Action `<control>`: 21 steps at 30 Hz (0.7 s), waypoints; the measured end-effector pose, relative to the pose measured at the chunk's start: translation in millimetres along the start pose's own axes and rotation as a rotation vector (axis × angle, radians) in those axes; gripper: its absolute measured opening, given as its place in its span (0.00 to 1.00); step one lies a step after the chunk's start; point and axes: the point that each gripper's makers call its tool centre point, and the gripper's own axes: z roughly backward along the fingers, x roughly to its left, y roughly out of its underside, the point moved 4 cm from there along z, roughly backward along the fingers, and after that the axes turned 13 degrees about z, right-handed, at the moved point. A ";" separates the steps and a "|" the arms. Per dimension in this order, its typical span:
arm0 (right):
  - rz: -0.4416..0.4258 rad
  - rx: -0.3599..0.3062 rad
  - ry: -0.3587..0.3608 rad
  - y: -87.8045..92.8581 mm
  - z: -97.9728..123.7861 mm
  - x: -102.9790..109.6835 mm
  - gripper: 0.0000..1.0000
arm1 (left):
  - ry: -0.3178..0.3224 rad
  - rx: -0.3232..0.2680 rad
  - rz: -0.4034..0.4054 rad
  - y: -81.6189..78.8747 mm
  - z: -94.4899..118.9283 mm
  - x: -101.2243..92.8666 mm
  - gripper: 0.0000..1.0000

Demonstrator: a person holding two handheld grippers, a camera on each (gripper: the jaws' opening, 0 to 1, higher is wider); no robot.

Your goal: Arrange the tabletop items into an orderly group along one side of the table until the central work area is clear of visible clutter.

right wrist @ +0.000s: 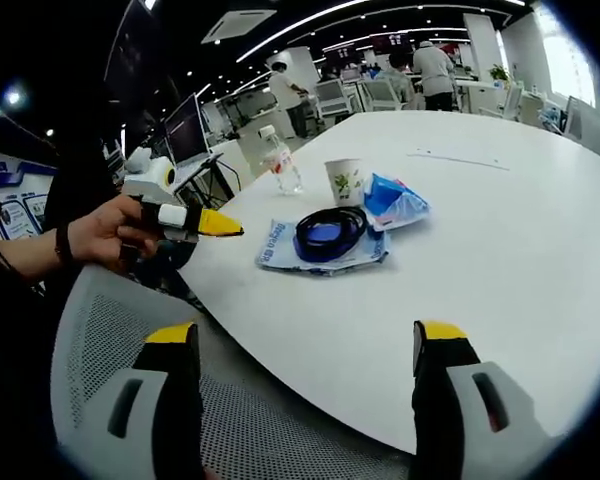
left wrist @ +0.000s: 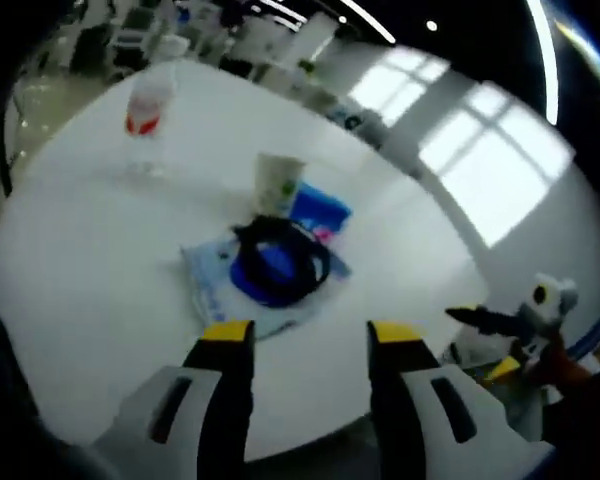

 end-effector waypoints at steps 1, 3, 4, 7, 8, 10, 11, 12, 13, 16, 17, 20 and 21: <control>0.000 0.001 -0.014 0.0 -1.0 1.9 0.88 | -0.017 0.018 -0.034 2.4 1.0 2.8 0.50; 0.001 0.007 -0.035 0.4 -3.7 5.5 0.88 | -0.010 0.010 -0.016 4.8 2.8 2.9 0.61; 0.006 0.015 -0.048 1.4 -6.0 7.7 0.88 | 0.006 0.018 -0.008 6.9 4.8 3.4 0.69; 0.019 0.034 -0.078 2.6 -10.7 12.4 0.88 | -0.036 0.023 -0.043 9.4 11.6 9.3 0.73; 0.034 0.045 -0.090 3.0 -14.1 14.0 0.88 | -0.043 0.023 -0.054 8.8 12.5 10.1 0.73; 0.057 0.058 -0.103 1.7 -18.4 15.4 0.87 | -0.059 0.023 -0.077 7.9 17.4 9.1 0.73; 0.077 0.070 -0.115 -0.1 -21.9 15.7 0.87 | -0.068 0.035 -0.095 8.8 20.4 10.1 0.73; 0.088 0.075 -0.120 -2.7 -24.7 15.3 0.87 | -0.081 0.037 -0.108 8.8 23.0 10.9 0.72; 0.098 0.078 -0.125 -5.5 -27.0 14.7 0.86 | -0.087 0.036 -0.115 9.3 25.5 10.3 0.72; 0.125 0.071 -0.145 -25.0 -36.3 11.0 0.85 | -0.040 0.011 -0.008 11.3 35.1 0.9 0.72; 0.140 0.064 -0.152 -33.8 -40.2 9.5 0.85 | -0.020 0.003 0.008 11.0 37.5 -3.1 0.71; 0.190 0.066 -0.159 -49.5 -48.8 5.0 0.84 | -0.069 0.027 -0.085 15.8 43.0 -2.5 0.69; 0.219 0.070 -0.163 -56.7 -53.2 2.5 0.84 | -0.100 0.043 -0.127 18.9 44.9 -1.7 0.68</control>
